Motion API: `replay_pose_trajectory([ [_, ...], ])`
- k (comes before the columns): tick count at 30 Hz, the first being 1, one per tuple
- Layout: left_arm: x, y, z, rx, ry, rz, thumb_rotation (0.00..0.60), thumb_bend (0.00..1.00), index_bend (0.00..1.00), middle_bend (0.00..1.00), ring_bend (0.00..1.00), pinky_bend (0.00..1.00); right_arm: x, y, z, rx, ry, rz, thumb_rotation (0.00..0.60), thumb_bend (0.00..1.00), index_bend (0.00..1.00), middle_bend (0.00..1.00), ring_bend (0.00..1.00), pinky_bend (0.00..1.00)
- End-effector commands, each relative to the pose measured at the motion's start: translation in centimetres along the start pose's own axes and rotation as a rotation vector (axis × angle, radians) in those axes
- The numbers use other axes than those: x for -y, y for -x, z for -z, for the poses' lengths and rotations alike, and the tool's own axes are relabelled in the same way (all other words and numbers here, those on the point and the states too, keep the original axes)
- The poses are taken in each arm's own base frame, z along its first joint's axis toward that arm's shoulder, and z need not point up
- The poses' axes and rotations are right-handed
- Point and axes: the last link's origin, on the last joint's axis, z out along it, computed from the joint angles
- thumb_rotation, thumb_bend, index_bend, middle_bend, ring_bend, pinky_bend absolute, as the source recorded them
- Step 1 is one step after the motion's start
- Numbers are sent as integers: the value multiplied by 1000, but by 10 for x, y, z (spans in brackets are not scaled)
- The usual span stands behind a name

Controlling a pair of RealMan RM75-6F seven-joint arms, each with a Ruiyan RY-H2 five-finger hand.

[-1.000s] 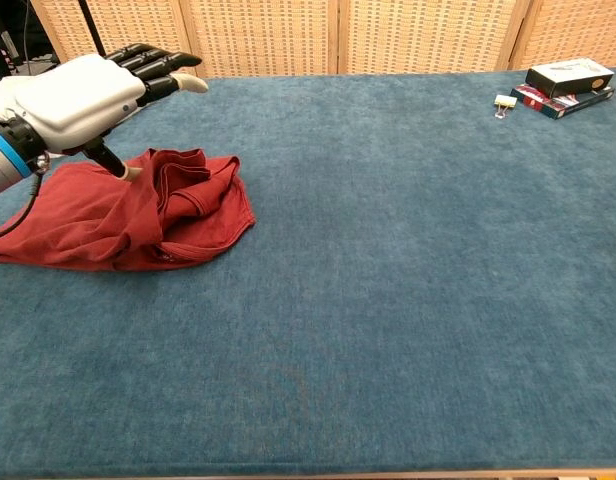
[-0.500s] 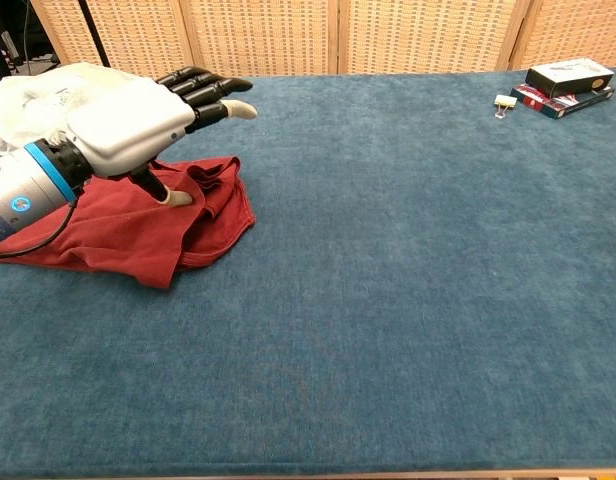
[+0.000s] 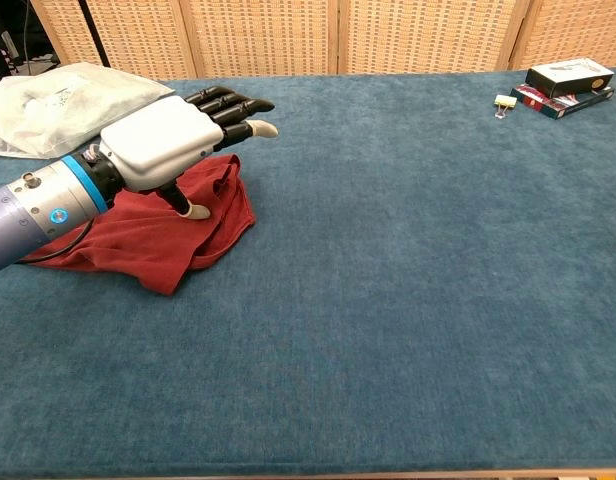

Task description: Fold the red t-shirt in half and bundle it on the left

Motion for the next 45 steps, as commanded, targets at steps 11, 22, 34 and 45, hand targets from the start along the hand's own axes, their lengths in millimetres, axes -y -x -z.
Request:
replay_pose_trajectory([
  [11, -1, -2, -2, -19, -5, 9, 600, 29, 5, 0, 0, 0, 0, -1, 1, -4, 0, -2, 600, 0, 0, 0, 0, 0],
  [22, 33, -58, 17, -234, -56, 80, 600, 16, 0, 0, 0, 0, 0, -4, 4, -15, -6, -8, 600, 0, 0, 0, 0, 0],
  [34, 93, -116, 108, -239, -285, 155, 600, 0, 0, 0, 0, 0, 4, -5, 7, -25, -22, 1, 600, 0, 0, 0, 0, 0],
  [45, 92, -128, 227, -118, -590, 332, 600, 0, 0, 0, 0, 0, 6, -10, 10, -68, -28, 18, 600, 0, 0, 0, 0, 0],
])
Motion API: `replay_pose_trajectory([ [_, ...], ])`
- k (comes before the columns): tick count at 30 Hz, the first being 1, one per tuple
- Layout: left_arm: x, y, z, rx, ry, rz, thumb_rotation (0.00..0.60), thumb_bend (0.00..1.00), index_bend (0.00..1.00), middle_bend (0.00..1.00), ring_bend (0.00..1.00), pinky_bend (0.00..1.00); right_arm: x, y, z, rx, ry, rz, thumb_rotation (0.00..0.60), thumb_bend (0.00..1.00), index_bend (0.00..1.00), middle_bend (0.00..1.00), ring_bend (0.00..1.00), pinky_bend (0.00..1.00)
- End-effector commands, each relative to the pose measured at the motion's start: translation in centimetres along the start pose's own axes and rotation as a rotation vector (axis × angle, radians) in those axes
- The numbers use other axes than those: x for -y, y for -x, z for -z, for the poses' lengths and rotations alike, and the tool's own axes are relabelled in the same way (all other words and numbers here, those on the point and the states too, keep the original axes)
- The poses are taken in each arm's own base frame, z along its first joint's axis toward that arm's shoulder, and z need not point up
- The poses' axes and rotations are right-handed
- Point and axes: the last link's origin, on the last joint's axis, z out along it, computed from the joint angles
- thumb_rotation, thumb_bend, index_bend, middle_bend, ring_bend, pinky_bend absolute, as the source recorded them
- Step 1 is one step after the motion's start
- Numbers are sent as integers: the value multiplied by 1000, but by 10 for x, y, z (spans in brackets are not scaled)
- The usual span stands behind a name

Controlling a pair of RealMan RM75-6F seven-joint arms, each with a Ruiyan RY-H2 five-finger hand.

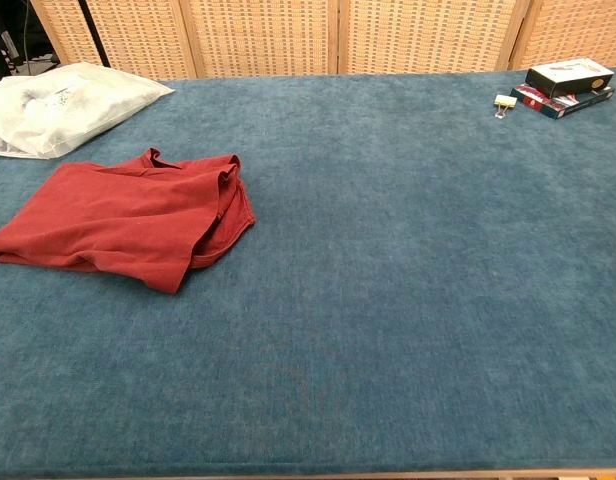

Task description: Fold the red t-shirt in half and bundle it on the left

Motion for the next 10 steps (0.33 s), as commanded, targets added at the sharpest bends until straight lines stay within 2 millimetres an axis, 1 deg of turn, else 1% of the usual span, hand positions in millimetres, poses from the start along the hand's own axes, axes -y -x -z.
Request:
replay_pose_trajectory([
  [1, 14, -8, 42, 20, -120, 44, 600, 0, 0, 0, 0, 0, 0, 0, 0, -14, 4, 12, 600, 0, 0, 0, 0, 0],
  [3, 19, -9, 59, 34, -173, 52, 600, 0, 0, 0, 0, 0, -1, 1, -1, -19, 9, 21, 600, 0, 0, 0, 0, 0],
  [5, 21, -9, 69, 45, -206, 54, 600, 0, 0, 0, 0, 0, -1, 2, -1, -20, 13, 27, 600, 0, 0, 0, 0, 0],
  [10, 21, -11, 74, 55, -212, 31, 600, 0, 0, 0, 0, 0, -1, 2, 0, -22, 14, 32, 600, 0, 0, 0, 0, 0],
])
